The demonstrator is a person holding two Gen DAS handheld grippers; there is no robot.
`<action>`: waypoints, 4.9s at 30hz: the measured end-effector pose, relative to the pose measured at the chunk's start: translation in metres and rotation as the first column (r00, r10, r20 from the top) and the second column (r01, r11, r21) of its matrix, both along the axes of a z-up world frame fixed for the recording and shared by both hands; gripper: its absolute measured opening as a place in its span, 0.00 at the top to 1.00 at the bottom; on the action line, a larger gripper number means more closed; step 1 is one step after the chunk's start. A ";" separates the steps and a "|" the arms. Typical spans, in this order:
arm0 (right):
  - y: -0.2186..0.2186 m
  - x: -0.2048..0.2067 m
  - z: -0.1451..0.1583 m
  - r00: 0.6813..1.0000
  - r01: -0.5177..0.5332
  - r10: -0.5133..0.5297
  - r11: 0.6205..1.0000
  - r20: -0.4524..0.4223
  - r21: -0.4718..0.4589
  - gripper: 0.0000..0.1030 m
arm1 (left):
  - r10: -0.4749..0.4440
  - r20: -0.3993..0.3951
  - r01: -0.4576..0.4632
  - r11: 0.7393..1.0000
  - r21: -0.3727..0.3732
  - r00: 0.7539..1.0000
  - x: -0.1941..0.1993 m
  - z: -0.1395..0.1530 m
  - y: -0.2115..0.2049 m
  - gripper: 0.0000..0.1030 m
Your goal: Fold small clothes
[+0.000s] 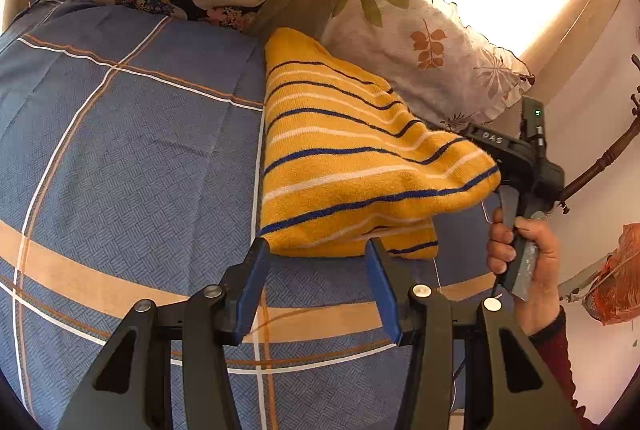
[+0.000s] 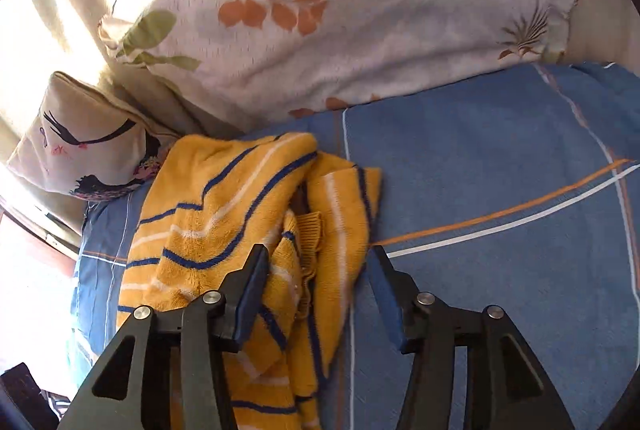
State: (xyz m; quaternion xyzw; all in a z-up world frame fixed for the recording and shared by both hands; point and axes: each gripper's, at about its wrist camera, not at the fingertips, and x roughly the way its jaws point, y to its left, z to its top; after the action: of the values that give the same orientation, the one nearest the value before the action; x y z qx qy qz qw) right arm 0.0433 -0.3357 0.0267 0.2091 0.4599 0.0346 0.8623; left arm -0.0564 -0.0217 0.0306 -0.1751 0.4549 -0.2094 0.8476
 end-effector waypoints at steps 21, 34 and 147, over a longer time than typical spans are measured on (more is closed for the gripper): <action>0.024 -0.047 -0.031 0.986 -0.160 0.152 0.979 -0.074 -0.125 0.36 | 0.028 0.035 -0.029 0.999 0.046 0.999 0.024 -0.004 -0.004 0.46; -0.008 0.004 -0.048 0.997 -0.070 0.074 0.977 -0.013 0.203 0.32 | -0.109 -0.091 0.108 0.994 -0.015 0.990 0.124 -0.051 -0.038 0.30; 0.078 -0.226 -0.014 0.982 0.037 0.001 0.979 0.188 -0.200 0.10 | 0.160 0.276 -0.272 0.859 0.435 0.948 -0.105 -0.015 -0.011 0.02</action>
State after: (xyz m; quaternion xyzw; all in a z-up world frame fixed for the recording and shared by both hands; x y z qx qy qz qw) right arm -0.1832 -0.2580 0.0123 0.1202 0.3760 -0.0006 0.9188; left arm -0.1618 -0.0328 0.0158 0.0096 0.3679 -0.0155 0.9297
